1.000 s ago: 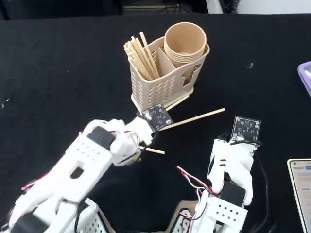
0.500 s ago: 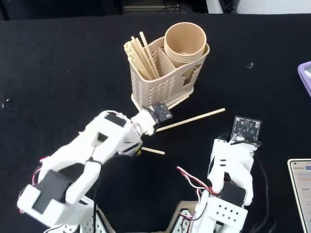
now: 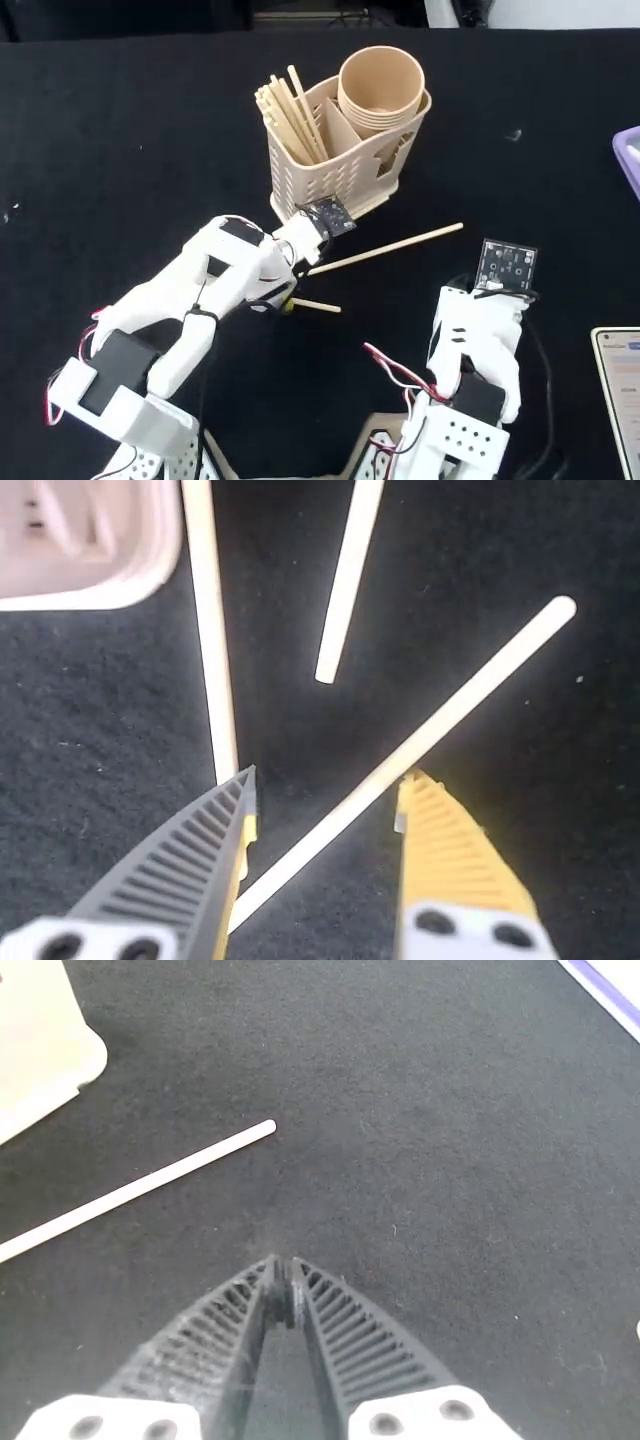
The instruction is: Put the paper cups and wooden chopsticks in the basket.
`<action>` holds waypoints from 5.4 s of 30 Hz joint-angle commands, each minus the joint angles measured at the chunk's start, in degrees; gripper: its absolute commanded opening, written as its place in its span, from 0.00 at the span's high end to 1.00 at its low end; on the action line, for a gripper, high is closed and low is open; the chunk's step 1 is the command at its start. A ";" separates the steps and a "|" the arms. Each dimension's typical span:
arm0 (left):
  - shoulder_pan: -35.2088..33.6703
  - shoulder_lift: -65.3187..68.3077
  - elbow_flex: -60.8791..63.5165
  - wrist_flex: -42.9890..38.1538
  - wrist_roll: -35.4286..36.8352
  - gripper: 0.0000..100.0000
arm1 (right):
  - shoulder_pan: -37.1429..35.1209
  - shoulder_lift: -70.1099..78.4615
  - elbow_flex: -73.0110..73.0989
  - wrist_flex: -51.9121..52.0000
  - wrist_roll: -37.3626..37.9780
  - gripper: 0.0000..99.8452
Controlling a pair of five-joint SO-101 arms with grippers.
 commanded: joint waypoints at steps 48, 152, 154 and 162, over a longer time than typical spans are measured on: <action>-5.14 -16.44 -3.91 11.78 -0.70 0.80 | -0.70 -0.48 0.04 -1.41 0.35 0.99; -66.86 -52.92 26.86 -3.43 50.29 0.81 | -62.15 134.29 -105.71 18.46 35.87 0.99; -66.86 -53.01 26.86 -3.43 50.29 0.81 | -62.15 132.00 -105.54 18.55 35.87 0.99; -66.95 -53.19 26.86 -3.43 50.29 0.81 | -62.07 116.70 -105.63 19.16 36.04 0.99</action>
